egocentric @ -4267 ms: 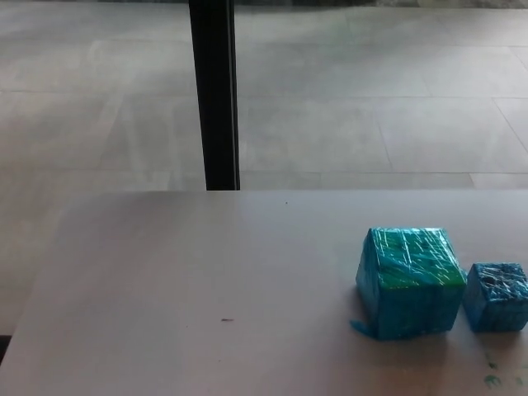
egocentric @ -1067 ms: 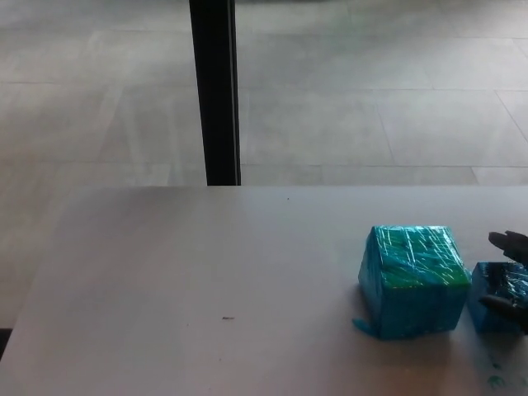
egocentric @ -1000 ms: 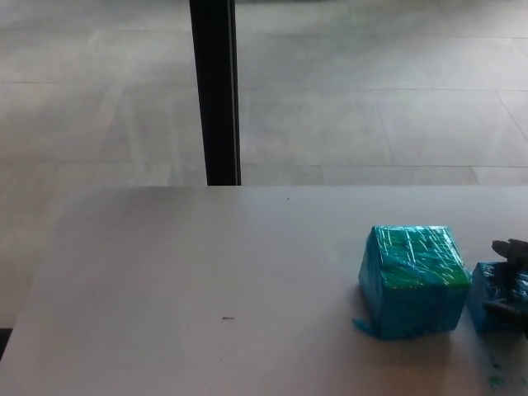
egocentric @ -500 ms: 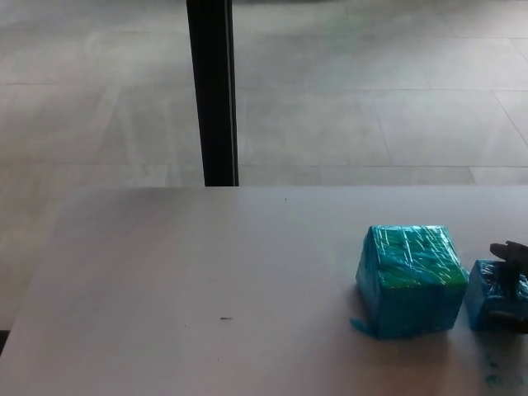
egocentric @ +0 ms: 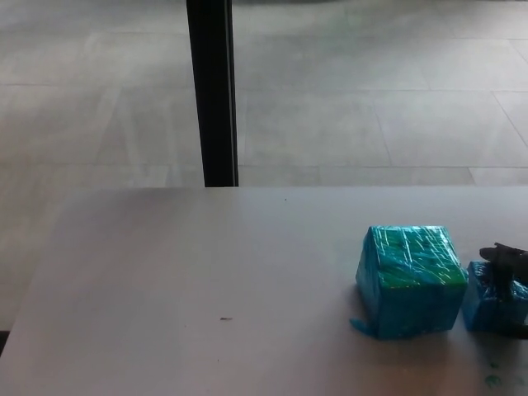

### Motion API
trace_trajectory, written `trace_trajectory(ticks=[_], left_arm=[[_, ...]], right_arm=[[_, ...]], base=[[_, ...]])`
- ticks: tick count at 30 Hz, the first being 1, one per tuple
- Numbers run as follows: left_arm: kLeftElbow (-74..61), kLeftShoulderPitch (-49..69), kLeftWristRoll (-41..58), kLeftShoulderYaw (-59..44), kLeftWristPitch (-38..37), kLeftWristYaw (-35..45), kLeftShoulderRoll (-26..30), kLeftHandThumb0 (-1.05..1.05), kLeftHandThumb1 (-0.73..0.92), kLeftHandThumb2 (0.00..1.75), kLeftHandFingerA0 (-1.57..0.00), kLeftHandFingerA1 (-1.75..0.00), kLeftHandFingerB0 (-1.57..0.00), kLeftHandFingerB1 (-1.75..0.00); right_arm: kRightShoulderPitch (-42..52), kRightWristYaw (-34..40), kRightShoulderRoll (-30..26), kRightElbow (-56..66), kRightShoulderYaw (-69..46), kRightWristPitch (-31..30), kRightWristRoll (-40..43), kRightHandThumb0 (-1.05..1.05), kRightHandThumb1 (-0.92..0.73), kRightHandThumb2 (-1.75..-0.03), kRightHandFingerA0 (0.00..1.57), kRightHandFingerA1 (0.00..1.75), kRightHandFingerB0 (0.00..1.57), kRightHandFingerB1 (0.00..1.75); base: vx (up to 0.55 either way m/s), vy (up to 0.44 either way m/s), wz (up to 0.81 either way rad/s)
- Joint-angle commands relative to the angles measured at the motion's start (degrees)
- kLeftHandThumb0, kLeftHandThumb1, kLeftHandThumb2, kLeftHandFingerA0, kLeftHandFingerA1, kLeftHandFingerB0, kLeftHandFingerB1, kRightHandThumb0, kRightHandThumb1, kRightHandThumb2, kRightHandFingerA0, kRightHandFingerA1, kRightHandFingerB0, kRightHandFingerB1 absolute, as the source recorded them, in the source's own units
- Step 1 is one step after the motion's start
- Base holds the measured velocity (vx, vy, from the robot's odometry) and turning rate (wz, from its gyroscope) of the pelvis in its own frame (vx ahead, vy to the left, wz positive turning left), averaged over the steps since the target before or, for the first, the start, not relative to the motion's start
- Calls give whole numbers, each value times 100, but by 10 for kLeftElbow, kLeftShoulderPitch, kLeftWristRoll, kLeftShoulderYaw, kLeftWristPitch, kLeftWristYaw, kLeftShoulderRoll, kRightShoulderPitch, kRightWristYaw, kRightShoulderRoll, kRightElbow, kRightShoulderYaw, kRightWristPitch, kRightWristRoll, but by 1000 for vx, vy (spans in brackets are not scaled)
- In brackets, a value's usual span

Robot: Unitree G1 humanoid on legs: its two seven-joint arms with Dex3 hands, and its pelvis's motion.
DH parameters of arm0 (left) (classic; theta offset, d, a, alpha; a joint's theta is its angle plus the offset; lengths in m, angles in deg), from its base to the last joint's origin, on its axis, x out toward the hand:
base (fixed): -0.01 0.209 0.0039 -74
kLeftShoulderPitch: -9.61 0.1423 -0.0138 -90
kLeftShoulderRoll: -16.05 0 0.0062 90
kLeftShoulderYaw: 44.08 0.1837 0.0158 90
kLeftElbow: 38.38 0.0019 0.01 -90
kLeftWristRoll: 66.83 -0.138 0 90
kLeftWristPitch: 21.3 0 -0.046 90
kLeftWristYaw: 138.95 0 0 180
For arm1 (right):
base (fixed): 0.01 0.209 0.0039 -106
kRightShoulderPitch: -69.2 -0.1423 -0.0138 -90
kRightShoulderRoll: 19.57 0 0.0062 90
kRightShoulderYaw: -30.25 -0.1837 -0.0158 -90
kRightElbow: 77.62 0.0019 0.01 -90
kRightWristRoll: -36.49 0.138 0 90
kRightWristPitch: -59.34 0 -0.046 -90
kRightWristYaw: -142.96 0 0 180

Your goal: The robot uses its right hand to pick up the small cube kept on the middle on the desk and place it on the bigger cube kept next to it

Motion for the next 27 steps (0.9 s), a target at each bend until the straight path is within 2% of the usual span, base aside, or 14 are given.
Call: trace_trajectory(ticks=[1, 4, 6, 7, 9, 14, 16, 17, 18, 19, 21, 25, 26, 27], left_arm=[[7, -6, -3, -2, 1, -5, 13, -71, 71, 62, -42, -58, -53, -48], [1, -5, -10, 6, -2, -4, 17, -73, 70, 61, -41, -62, -53, -50], [-1, -4, -5, 3, -2, -1, 17, -73, 70, 61, -41, -62, -53, -50], [2, -6, 3, -4, 6, 2, 15, -71, 69, 61, -43, -60, -54, -48], [-1, -5, 1, -3, 5, 1, 15, -73, 68, 61, -46, -61, -56, -49], [0, -6, 10, -14, 14, 9, 14, -72, 67, 60, -43, -63, -62, -60], [5, -7, -5, -4, 4, 3, 16, -72, 69, 61, -44, -58, -55, -47], [5, -8, 4, -11, 10, 4, 14, -71, 68, 61, -46, -58, -56, -48], [2, -7, -5, -3, 7, -7, 14, -72, 70, 61, -46, -59, -55, -49], [2, -7, -1, -6, 10, -3, 15, -72, 69, 61, -45, -60, -56, -50], [0, -3, 9, -14, 12, 4, 14, -71, 68, 60, -46, -64, -62, -57], [2, -1, -3, -4, 1, 3, 16, -73, 70, 61, -37, -59, -48, -46], [3, -2, -2, -5, 2, 2, 16, -73, 70, 61, -37, -59, -48, -46], [4, -2, 0, -7, 5, 3, 15, -72, 68, 60, -42, -61, -56, -53]], right_arm=[[8, 11, -6, -7, 45, 33, -70, -40, -52, -68, 64, 110, 15, 34], [6, 51, -5, -18, 71, 47, -102, -23, -74, -61, 66, 140, 42, 37], [5, 71, -5, -25, 79, 59, -109, -23, -74, -61, 66, 140, 42, 37], [3, 84, 0, -33, 80, 63, -110, -25, -73, -63, 75, 127, 76, 51], [1, 96, 0, -38, 81, 76, -110, -25, -66, -67, 82, 136, 93, 70], [-2, 145, 2, -53, 86, 94, -126, -30, -73, -66, 77, 158, 77, 62], [-2, 148, 3, -56, 82, 97, -123, -30, -76, -68, 79, 163, 78, 71], [-5, 143, 3, -58, 83, 96, -125, -29, -75, -68, 77, 168, 74, 99], [-7, 138, 4, -62, 81, 96, -123, -30, -75, -67, 78, 163, 78, 81], [-6, 142, 2, -65, 78, 104, -121, -30, -74, -66, 78, 165, 78, 100], [-4, 150, 2, -70, 72, 115, -116, -30, -74, -70, 79, 162, 81, 87], [2, 162, 0, -71, 52, 133, -103, -29, -72, -74, 81, 168, 73, 132], [3, 168, 0, -73, 48, 139, -103, -29, -72, -74, 81, 168, 73, 132], [2, 167, -1, -74, 46, 142, -103, -33, -76, -69, 80, 167, 76, 105]], base=[[0, 0, 0], [0, 0, 0], [0, 0, 0], [0, 0, 0], [0, 0, 0], [0, 0, 0], [0, 0, 0], [0, 0, 0], [0, 0, 0], [0, 0, 0], [0, 0, 0], [0, 0, 0], [0, 0, 0], [0, 0, 0]])
